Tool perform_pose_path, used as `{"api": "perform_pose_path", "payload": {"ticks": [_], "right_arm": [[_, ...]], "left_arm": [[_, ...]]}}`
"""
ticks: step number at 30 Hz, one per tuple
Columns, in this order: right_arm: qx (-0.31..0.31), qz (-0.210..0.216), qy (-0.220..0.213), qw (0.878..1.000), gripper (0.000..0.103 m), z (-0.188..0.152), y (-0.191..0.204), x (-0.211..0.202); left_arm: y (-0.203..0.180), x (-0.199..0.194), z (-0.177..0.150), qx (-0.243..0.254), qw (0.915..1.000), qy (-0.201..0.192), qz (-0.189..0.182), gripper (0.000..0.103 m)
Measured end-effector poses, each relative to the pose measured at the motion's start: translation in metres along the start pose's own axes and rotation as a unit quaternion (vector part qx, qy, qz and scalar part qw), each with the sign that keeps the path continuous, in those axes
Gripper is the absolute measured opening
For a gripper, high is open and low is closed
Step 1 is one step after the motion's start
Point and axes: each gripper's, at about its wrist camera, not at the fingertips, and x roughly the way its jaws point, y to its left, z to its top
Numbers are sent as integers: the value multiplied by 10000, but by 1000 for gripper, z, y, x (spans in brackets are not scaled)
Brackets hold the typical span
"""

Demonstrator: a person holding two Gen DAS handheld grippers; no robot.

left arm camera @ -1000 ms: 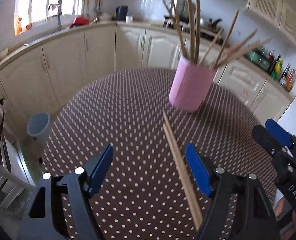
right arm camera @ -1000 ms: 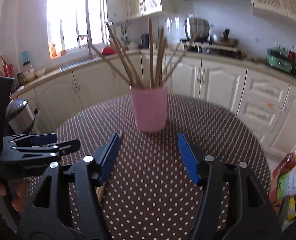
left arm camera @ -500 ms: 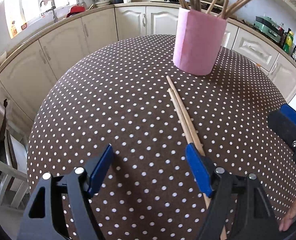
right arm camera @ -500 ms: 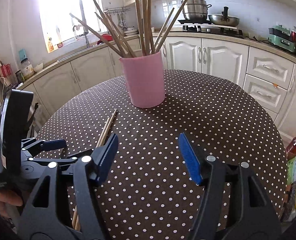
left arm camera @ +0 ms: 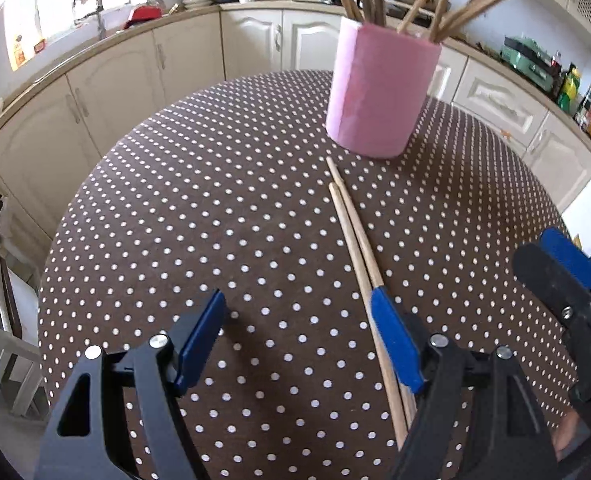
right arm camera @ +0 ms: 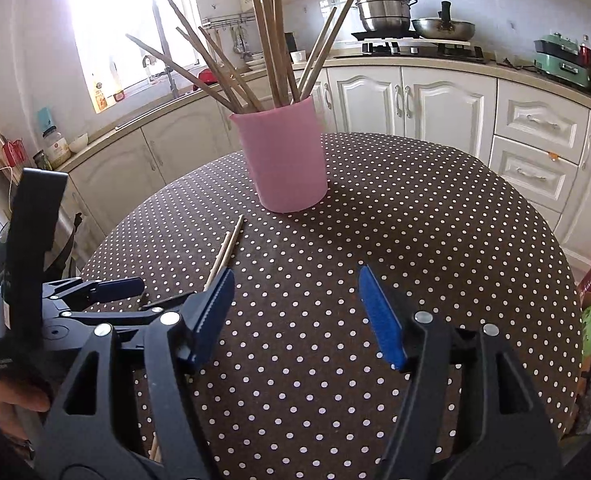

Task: Organize utensils
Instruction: 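Move both open tools back down to the last chopsticks on the table, then close the left tool on a chopstick while the right tool grasps the last one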

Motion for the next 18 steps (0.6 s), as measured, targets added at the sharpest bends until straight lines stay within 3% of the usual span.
{"api": "perform_pose_path", "payload": {"ticks": [6,11,14,17,18], "right_arm": [[40,13,20,10000,66,1,-4,0],[67,14,31,10000,66,1,-5,1],[43,-10,55,10000,66,1,-4,2],[-54,-22,110,9999,66,3,-2,5],[-95,-30,128,9999,66,5,0,6]], "left_arm": [[-4,4,4,-72,10000,35,21,74],[-18,12,7,156,9995,92,245,74],[-19,14,7,282,9994,17,178,72],[-15,14,10,430,9990,-47,114,51],[-12,14,12,491,9988,-32,74,39]]}}
